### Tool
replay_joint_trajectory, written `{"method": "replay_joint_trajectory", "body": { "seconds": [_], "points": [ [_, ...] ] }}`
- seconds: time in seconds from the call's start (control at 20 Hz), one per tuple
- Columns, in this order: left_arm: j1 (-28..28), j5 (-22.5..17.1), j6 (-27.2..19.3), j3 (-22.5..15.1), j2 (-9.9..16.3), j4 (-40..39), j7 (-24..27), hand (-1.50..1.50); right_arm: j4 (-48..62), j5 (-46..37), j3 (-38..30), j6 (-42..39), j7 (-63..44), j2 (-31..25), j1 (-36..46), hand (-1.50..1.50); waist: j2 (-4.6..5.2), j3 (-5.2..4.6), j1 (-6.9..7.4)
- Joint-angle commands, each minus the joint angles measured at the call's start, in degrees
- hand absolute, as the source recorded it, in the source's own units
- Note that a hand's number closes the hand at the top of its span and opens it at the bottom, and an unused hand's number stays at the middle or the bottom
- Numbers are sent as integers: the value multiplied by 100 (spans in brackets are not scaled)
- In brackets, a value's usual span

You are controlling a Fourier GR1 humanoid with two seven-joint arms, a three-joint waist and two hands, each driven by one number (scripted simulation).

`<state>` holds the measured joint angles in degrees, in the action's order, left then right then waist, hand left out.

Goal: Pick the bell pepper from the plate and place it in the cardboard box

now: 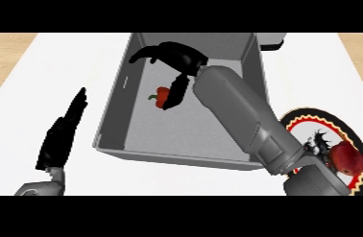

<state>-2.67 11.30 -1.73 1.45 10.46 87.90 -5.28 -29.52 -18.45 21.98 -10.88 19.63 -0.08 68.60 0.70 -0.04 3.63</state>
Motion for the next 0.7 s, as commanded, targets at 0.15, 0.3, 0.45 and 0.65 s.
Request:
{"method": "replay_joint_trajectory", "body": {
  "seconds": [0.15, 0.3, 0.45, 0.65],
  "points": [
    [-25, 39, -43, -23, -72, -93, 106, 0, 64, 1436, -772, 538, 52, 8, -141, -150, 7, 5, 5],
    [-218, -73, 68, 131, 71, -91, -6, 0, 299, 1897, -1236, 339, 46, 8, 103, -150, 3, 5, -75],
    [119, 88, -53, -54, -74, 33, 117, 0, 757, 2297, -1988, 1, -76, -120, 580, -150, 41, 5, -21],
    [64, 10, 25, 10, -37, -74, 234, 0, 1266, 2516, -2433, -53, -46, -697, 738, -150, 93, 1, 17]
  ]
}}
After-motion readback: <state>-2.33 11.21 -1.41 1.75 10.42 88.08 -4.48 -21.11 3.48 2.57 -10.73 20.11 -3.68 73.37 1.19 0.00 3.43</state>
